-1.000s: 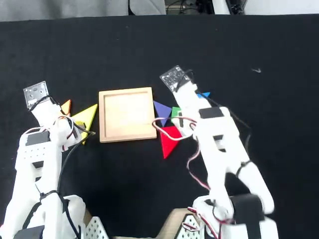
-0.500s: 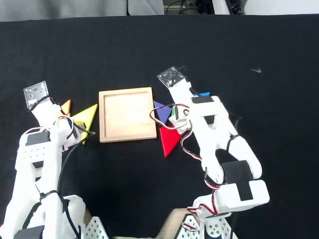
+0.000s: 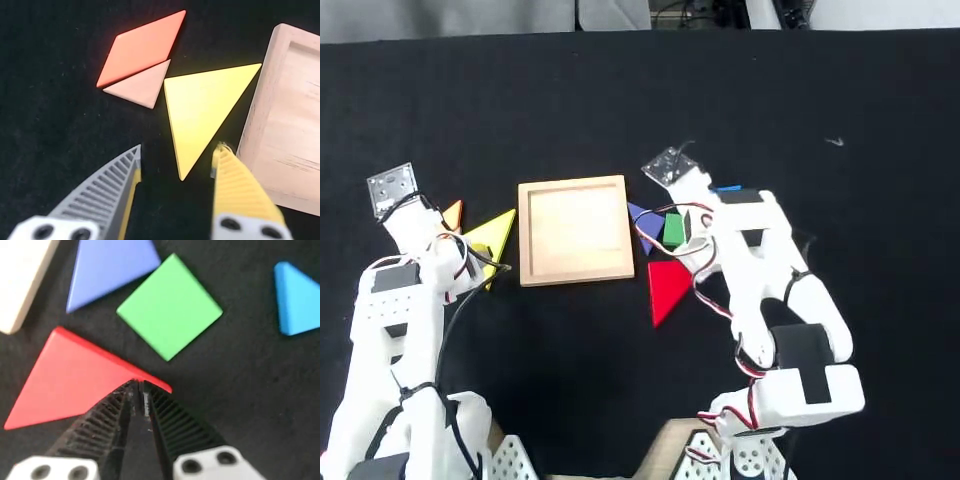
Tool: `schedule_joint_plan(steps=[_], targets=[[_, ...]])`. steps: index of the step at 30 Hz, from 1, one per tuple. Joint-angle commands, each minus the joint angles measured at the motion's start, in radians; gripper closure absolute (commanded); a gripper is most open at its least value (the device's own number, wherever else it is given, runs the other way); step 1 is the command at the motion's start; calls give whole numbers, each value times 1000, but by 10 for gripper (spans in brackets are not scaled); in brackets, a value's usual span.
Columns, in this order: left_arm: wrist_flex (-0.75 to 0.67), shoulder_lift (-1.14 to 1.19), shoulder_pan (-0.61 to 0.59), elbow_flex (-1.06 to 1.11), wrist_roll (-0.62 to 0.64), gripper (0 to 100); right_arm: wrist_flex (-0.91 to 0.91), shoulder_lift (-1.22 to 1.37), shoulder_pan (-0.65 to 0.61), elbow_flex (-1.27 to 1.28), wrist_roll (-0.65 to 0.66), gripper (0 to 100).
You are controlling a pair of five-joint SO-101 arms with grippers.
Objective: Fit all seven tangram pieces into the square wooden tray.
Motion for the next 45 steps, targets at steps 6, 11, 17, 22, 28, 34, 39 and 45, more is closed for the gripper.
schedule_joint_plan(steps=[6,11,17,22,28,34,39,45], targets=[[-15,0,2,-12,9,773,100,-237,-18,162,100,988],[-15,0,2,-12,9,773,94,-512,-80,311,164,988],[-15,0,2,-10,9,773,91,-693,-75,308,117,988],[-15,0,2,-10,9,773,91,-604,-74,246,89,988],[-15,2,2,-8,8,773,89,-355,-51,51,-66,987],[-15,2,-2,-8,5,773,34,-79,25,-79,-107,987],[-15,2,2,-8,5,773,34,16,0,-90,-106,987],[-15,2,2,-8,5,773,68,-2,-51,-71,-21,988]])
